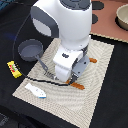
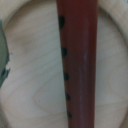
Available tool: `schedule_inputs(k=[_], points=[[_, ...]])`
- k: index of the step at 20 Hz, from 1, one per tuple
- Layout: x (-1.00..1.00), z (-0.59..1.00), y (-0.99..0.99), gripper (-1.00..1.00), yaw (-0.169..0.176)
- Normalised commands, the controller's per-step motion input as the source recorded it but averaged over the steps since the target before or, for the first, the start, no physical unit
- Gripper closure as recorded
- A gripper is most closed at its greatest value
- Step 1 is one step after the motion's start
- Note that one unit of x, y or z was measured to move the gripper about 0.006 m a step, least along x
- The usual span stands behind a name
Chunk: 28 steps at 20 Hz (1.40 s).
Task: Interact with the objects in diverse but meaningful ways.
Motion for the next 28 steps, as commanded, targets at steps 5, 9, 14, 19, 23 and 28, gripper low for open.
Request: schedule_inputs(k=[5, 9, 14, 19, 23, 28], points=[[0.13, 0.17, 0.13, -1.0, 0.0], [0.04, 0.01, 0.12, -1.0, 0.0], [0.03, 0.0, 0.14, -1.0, 0.003], [0.04, 0.0, 0.18, -1.0, 0.01], [0.04, 0.0, 0.18, 1.0, 0.007], [0.08, 0.0, 0.19, 1.0, 0.01]])
